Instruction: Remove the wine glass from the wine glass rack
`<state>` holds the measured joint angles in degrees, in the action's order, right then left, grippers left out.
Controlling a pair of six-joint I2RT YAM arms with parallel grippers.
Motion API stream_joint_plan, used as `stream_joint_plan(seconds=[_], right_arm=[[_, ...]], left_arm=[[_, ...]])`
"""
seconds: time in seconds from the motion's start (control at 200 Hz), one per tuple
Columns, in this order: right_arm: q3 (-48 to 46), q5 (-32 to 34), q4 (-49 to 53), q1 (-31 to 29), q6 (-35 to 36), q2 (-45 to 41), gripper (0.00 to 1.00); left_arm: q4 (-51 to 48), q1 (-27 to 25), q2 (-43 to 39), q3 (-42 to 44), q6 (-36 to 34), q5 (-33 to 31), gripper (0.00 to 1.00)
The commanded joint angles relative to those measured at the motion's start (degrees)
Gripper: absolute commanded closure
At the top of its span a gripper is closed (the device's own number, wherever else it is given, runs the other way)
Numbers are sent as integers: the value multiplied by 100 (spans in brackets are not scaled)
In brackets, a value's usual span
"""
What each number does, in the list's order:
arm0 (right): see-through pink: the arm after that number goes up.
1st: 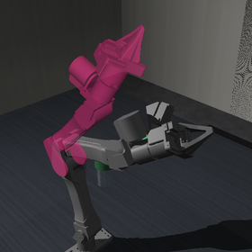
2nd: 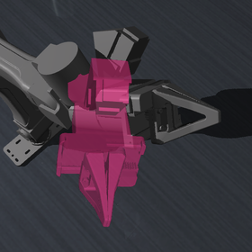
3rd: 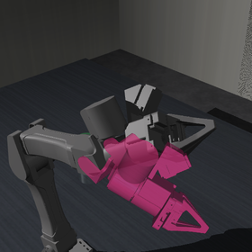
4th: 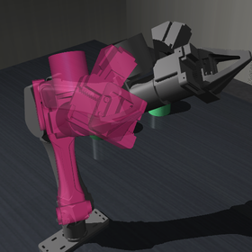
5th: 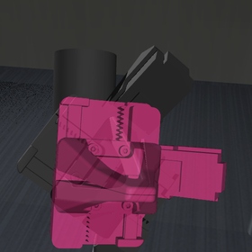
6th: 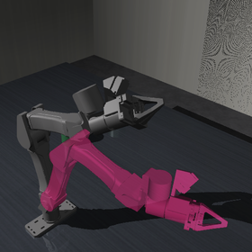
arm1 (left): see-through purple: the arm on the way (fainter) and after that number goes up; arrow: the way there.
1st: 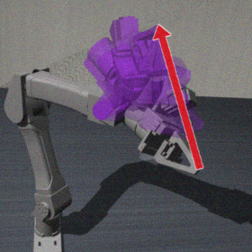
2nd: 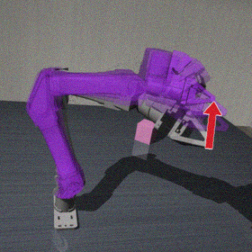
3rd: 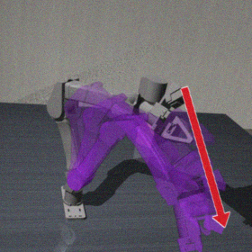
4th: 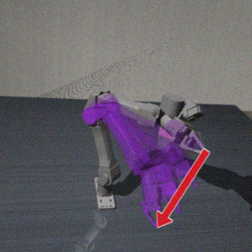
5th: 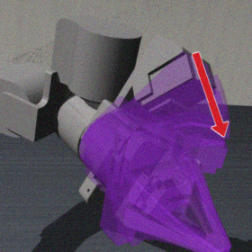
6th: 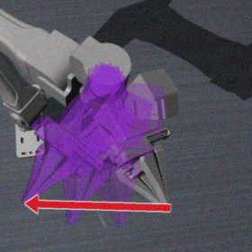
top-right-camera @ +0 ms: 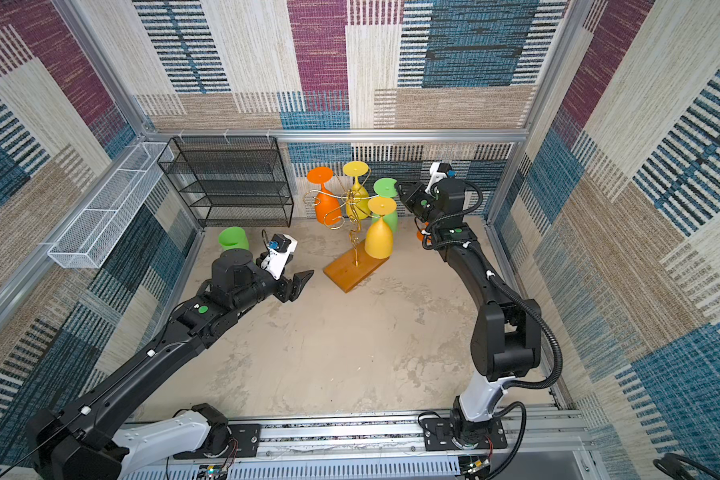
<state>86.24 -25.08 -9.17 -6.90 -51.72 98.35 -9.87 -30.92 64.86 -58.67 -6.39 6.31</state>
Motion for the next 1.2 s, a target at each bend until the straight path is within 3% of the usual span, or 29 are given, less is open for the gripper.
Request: stream_joint_plan(seconds=[0.0, 0.285, 1.192], right_arm=[[51, -31, -76, -6, 31, -25, 88], [108, -12, -102, -31, 5, -144, 96], [-114, 314, -206, -99, -9, -559, 98]], left_arm=[[11, -4, -26, -55, -150, -15, 25], [7, -11, -17, -56, -155, -15, 25], [-24, -77, -17, -65, -189, -62, 25]])
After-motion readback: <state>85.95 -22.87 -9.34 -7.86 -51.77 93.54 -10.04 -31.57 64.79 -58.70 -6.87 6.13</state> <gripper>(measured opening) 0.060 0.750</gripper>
